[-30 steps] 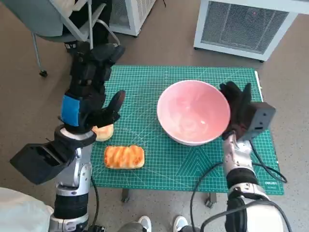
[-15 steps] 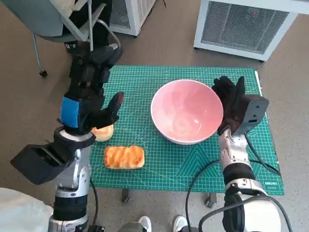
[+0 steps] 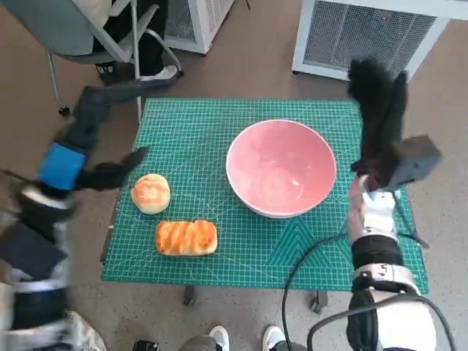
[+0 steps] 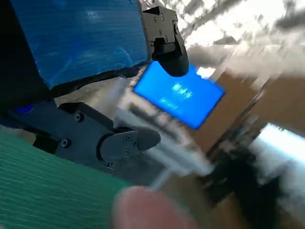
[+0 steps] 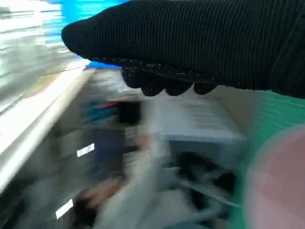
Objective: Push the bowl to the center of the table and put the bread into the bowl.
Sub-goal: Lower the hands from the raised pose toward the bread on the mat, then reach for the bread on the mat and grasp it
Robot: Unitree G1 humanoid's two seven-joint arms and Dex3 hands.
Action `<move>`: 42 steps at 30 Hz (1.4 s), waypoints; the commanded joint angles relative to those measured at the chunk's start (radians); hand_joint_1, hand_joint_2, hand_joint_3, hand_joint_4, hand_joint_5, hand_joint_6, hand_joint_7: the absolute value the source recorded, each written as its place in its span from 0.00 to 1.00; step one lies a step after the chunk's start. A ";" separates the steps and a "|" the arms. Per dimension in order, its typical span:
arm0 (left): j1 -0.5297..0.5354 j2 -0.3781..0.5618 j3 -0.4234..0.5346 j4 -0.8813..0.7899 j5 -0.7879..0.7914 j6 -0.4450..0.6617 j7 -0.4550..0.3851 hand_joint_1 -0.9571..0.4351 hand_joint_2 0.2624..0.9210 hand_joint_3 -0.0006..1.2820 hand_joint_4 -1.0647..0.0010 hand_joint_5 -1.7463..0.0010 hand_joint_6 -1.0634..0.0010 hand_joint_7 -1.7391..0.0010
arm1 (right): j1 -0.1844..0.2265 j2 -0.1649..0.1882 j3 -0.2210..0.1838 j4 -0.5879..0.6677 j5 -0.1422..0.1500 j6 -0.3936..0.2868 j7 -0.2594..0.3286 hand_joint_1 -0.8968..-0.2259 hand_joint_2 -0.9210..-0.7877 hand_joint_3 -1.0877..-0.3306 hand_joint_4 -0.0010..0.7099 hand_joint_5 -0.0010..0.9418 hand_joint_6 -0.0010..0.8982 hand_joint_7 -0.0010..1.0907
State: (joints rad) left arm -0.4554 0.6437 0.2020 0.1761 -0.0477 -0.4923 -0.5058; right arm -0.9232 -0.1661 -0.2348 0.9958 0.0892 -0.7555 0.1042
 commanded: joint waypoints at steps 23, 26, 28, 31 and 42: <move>0.022 0.248 -0.097 0.095 0.196 -0.195 -0.096 0.51 1.00 0.00 0.56 1.00 0.58 0.90 | 0.334 -0.034 0.123 -0.751 -0.048 -0.009 0.121 0.53 0.00 0.51 0.54 0.02 0.06 0.62; 0.089 0.240 -0.085 0.008 0.196 -0.155 -0.080 0.50 0.99 0.00 0.56 1.00 0.58 0.91 | 0.350 -0.033 0.130 -0.770 -0.039 0.004 0.120 0.53 0.00 0.50 0.53 0.02 0.06 0.63; 0.144 0.232 -0.072 -0.065 0.202 -0.125 -0.066 0.50 0.99 0.00 0.56 1.00 0.58 0.91 | 0.366 -0.026 0.136 -0.788 -0.030 0.020 0.119 0.53 0.00 0.50 0.53 0.02 0.06 0.63; 0.219 0.218 -0.055 -0.166 0.215 -0.079 -0.046 0.49 1.00 0.00 0.56 1.00 0.57 0.92 | 0.383 -0.021 0.144 -0.812 -0.020 0.039 0.120 0.53 0.00 0.50 0.53 0.02 0.06 0.63; 0.433 0.144 -0.050 -0.485 0.365 0.135 -0.004 0.43 1.00 0.01 0.59 1.00 0.58 0.95 | 0.419 -0.026 0.150 -0.843 -0.026 0.060 0.118 0.53 0.00 0.48 0.52 0.01 0.01 0.70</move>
State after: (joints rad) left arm -0.0685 0.8040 0.1504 -0.2266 0.2679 -0.4205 -0.5199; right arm -0.5321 -0.1905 -0.0906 0.1576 0.0720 -0.7170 0.2284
